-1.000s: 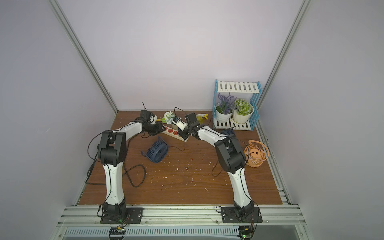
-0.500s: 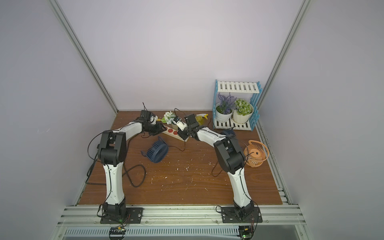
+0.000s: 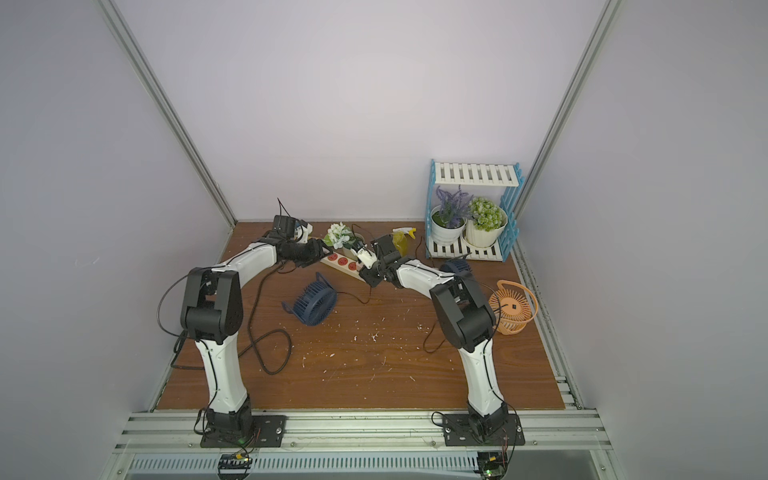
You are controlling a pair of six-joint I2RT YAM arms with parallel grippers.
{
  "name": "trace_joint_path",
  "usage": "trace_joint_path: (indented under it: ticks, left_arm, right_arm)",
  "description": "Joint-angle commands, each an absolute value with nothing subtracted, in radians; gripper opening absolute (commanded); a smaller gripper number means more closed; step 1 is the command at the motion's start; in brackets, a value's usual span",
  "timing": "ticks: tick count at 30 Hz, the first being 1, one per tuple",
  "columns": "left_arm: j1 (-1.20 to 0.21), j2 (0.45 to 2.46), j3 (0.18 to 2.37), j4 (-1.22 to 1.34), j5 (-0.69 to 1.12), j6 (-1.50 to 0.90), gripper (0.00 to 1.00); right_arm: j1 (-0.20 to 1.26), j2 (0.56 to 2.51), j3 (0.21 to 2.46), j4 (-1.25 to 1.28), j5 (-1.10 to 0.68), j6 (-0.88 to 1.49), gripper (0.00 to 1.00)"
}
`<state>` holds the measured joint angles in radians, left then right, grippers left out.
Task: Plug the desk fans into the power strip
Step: Insert the plug into the socket, then adjust the power cord at the center of the board.
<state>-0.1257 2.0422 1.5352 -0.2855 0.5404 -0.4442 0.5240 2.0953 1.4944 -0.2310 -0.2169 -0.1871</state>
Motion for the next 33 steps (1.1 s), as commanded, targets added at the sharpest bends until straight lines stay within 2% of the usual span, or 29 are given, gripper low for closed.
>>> trace_joint_path:
  ticks: [1, 7, 14, 16, 20, 27, 33]
  left_arm:
    - [-0.136, 1.991, 1.505, -0.259, 0.569, -0.461, 0.64]
    - [-0.139, 1.93, 1.442, -0.244, 0.569, -0.472, 0.64]
    - [-0.179, 1.896, 1.388, -0.193, 0.567, -0.508, 0.65]
    - [-0.197, 1.898, 1.381, -0.179, 0.56, -0.523, 0.65]
    - [-0.211, 1.9, 1.353, -0.121, 0.549, -0.569, 0.65]
    - [-0.229, 1.907, 1.315, -0.015, 0.544, -0.646, 0.65]
    - [-0.243, 1.931, 1.314, 0.019, 0.542, -0.667, 0.64]
  right_arm:
    - [0.522, 2.061, 1.506, -0.299, -0.257, -0.14, 0.51]
    - [0.523, 1.978, 1.451, -0.219, -0.281, -0.1, 0.6]
    - [0.547, 1.928, 1.302, -0.115, -0.09, -0.067, 0.68]
    - [0.557, 1.934, 1.276, -0.1, -0.078, -0.03, 0.72]
    - [0.572, 1.937, 1.227, -0.037, -0.059, 0.059, 0.74]
    - [0.575, 1.986, 1.192, 0.03, -0.024, 0.169, 0.68]
    - [0.557, 2.011, 1.205, 0.041, 0.021, 0.213, 0.46]
